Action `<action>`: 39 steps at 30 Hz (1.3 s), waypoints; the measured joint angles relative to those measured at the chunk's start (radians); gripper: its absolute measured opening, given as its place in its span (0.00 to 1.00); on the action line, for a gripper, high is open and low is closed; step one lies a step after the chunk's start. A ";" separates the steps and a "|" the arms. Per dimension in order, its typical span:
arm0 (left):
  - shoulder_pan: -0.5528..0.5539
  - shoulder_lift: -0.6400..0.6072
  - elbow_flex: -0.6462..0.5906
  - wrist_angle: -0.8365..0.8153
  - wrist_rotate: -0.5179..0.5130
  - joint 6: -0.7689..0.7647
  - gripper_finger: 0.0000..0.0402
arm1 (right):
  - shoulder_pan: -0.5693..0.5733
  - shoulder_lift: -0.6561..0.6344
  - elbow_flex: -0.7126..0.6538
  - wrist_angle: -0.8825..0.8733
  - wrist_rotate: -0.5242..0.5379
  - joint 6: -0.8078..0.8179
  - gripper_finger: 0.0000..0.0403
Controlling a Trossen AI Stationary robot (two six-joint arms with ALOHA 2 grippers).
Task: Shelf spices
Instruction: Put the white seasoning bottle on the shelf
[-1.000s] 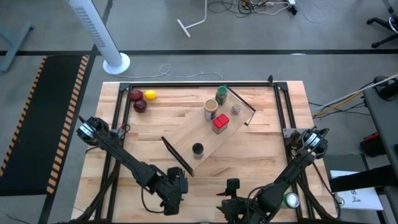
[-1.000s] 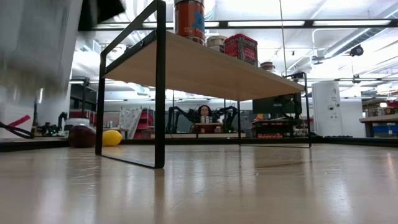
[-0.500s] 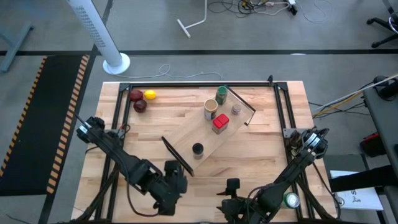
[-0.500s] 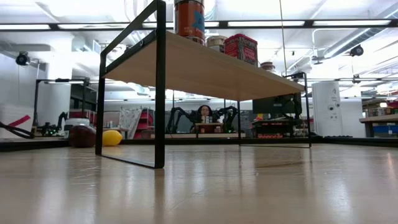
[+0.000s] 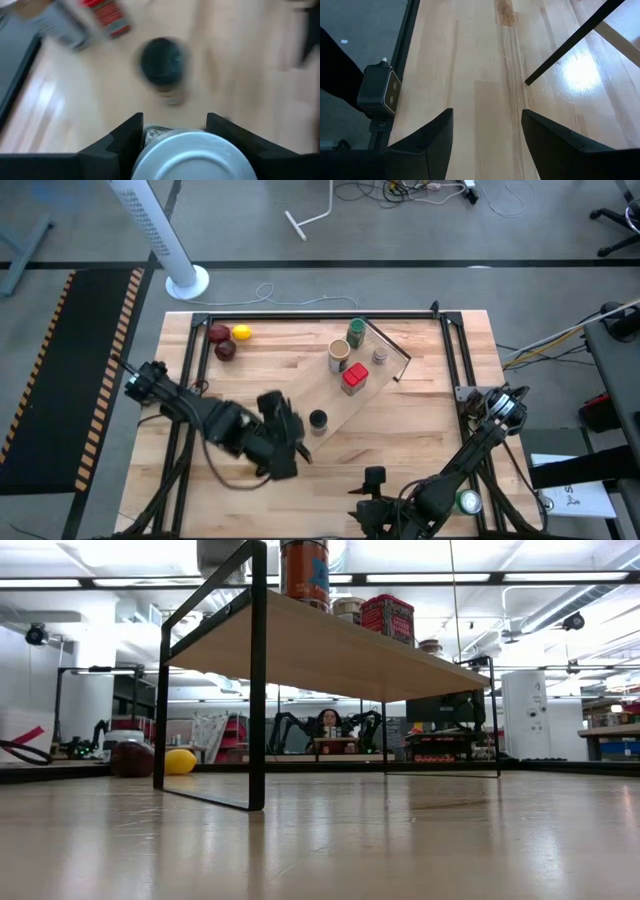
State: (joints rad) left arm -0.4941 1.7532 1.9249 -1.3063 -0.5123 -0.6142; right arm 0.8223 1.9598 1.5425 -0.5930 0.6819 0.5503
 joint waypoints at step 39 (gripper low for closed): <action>0.244 -0.420 -0.654 0.432 0.084 -0.320 0.47 | 0.013 0.000 0.000 0.000 -0.001 0.000 0.52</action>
State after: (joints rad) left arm -0.2504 1.3337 1.2709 -0.8740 -0.4281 -0.9345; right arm 0.8352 1.9598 1.5425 -0.5926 0.6811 0.5507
